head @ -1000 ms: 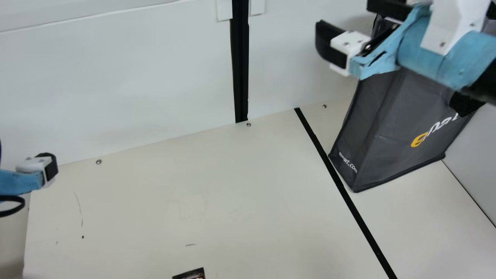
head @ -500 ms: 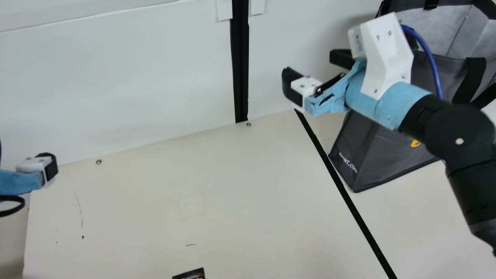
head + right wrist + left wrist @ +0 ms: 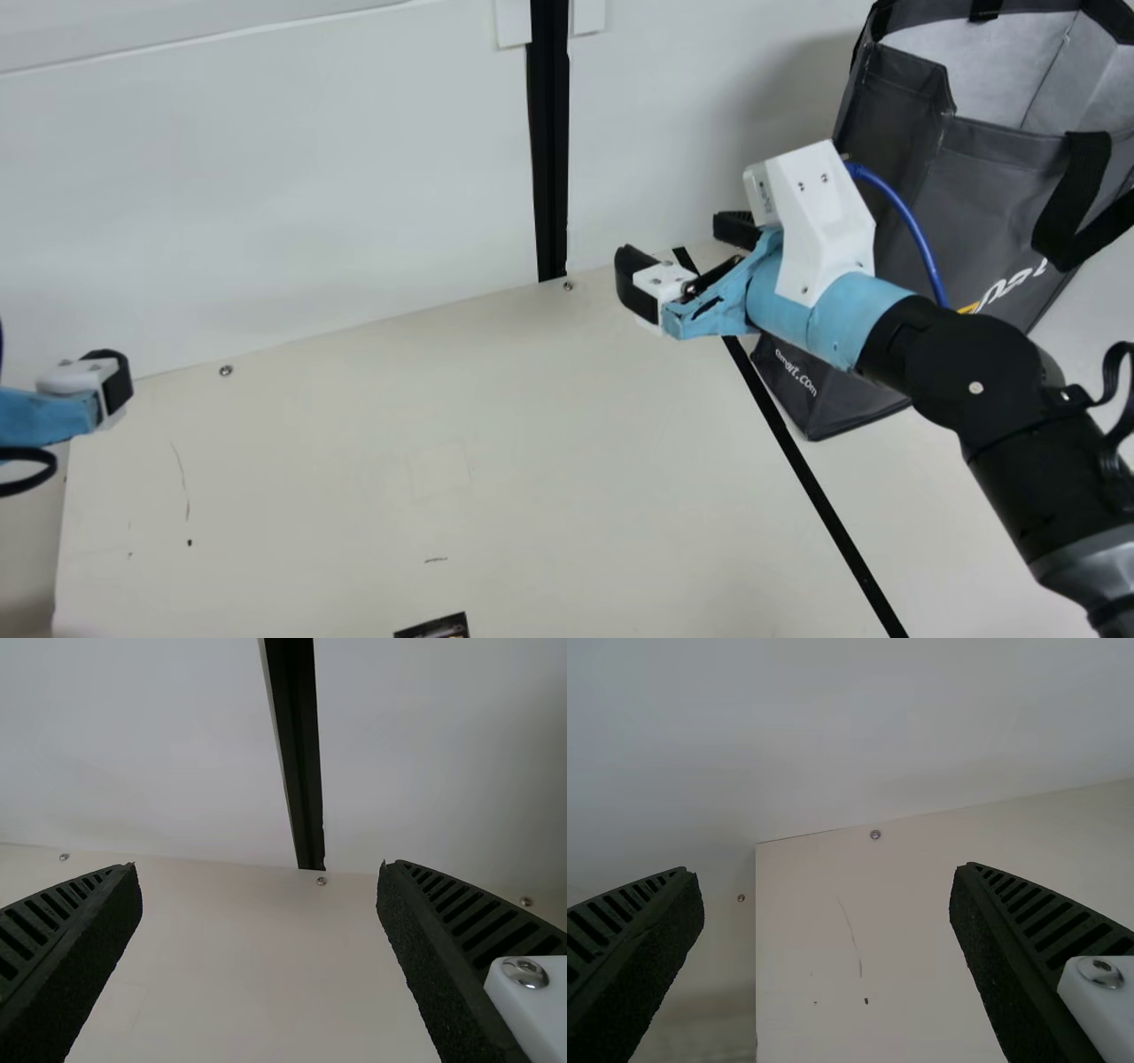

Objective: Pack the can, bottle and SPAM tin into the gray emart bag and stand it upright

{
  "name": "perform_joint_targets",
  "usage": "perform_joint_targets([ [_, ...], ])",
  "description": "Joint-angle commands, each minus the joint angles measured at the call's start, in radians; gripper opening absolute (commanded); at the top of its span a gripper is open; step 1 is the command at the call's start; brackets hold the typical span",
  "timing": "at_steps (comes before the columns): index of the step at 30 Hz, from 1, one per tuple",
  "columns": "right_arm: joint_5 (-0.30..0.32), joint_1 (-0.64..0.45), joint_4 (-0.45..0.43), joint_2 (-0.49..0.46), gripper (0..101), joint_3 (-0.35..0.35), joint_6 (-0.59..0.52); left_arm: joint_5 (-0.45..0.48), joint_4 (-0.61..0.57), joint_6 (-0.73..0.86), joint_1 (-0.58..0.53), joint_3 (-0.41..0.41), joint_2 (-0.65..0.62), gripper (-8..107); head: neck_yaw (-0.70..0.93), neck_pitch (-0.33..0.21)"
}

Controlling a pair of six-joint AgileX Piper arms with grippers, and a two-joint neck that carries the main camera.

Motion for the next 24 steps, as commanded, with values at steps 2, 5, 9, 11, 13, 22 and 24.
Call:
perform_joint_targets([
  [2,-0.002,0.0,0.0,0.0,95,0.0,0.0,0.0,0.0,0.0,0.0,0.0,0.0,90,-0.001,-0.023],
  [5,-0.004,0.0,0.0,0.0,95,0.0,0.0,0.0,0.0,0.0,0.0,0.0,0.0,90,-0.001,-0.023],
  [9,-0.008,0.0,0.0,0.0,95,0.0,0.0,0.0,0.0,0.0,0.0,0.0,0.0,90,-0.001,-0.023],
  [11,-0.008,0.0,0.0,0.0,95,0.0,0.0,0.0,0.0,0.0,0.0,0.0,0.0,90,-0.001,-0.023],
  [13,-0.009,0.0,0.0,0.0,95,0.0,0.0,0.0,0.0,0.0,0.0,0.0,0.0,90,-0.001,-0.023],
  [22,-0.009,0.0,0.0,0.0,95,0.0,0.0,0.0,0.0,0.0,0.0,0.0,0.0,90,-0.001,-0.023],
  [24,-0.009,0.0,0.0,0.0,95,0.0,0.0,0.0,0.0,0.0,0.0,0.0,0.0,90,-0.001,-0.023],
])
